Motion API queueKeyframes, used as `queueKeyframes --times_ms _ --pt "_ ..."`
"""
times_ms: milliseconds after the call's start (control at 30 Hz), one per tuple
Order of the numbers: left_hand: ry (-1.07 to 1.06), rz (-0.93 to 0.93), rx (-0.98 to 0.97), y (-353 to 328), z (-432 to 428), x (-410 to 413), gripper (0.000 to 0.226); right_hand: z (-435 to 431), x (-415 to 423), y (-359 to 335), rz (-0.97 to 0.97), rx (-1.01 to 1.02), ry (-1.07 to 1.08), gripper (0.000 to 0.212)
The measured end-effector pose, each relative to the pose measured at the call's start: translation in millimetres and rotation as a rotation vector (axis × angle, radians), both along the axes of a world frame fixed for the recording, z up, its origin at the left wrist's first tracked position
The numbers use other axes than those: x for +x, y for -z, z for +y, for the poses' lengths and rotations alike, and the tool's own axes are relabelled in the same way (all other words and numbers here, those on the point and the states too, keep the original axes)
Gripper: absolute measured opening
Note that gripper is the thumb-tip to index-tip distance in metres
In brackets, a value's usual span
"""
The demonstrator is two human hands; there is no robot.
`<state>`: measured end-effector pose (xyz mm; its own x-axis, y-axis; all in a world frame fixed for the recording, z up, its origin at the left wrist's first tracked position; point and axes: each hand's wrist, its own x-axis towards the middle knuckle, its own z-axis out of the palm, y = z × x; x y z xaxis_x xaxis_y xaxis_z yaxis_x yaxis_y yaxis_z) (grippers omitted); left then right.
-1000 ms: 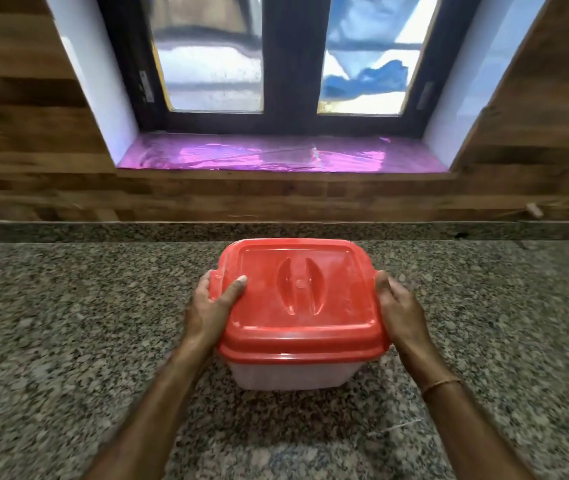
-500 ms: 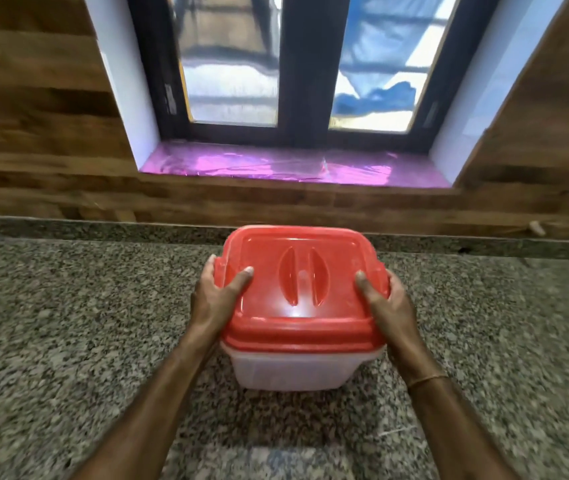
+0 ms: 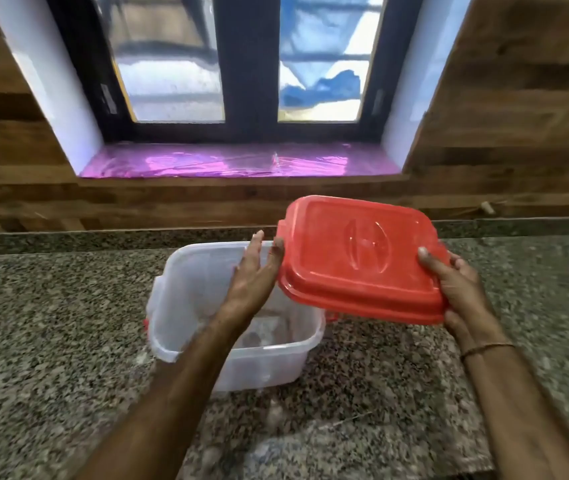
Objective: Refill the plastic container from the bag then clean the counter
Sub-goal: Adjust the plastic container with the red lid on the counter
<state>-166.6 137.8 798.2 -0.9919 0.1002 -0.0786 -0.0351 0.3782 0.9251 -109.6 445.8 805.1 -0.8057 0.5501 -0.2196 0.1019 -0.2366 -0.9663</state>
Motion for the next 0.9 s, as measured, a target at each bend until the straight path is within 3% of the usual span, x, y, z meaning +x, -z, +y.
queueKeyframes --times_ms 200,300,400,633,800,900 --pt "0.186 0.069 -0.429 46.4 81.6 11.0 0.100 98.2 16.7 56.8 -0.046 -0.008 0.122 0.042" --pt "0.160 0.094 -0.595 57.4 108.4 10.2 0.097 131.1 12.0 99.2 -0.068 -0.023 0.139 0.062" --pt "0.084 0.130 -0.712 54.9 114.4 7.7 0.088 140.2 -0.2 146.6 -0.140 0.011 0.079 0.068" --pt "0.046 0.124 -0.793 57.0 110.3 7.8 0.089 135.4 -30.4 226.4 -0.342 0.346 -0.135 0.090" --pt "0.042 0.138 -0.801 53.4 111.3 7.9 0.101 128.8 -31.8 220.8 -0.479 0.713 -0.208 0.059" --pt "0.035 0.148 -0.793 54.6 110.5 7.5 0.101 128.2 -27.4 229.2 -0.539 0.849 -0.249 0.053"
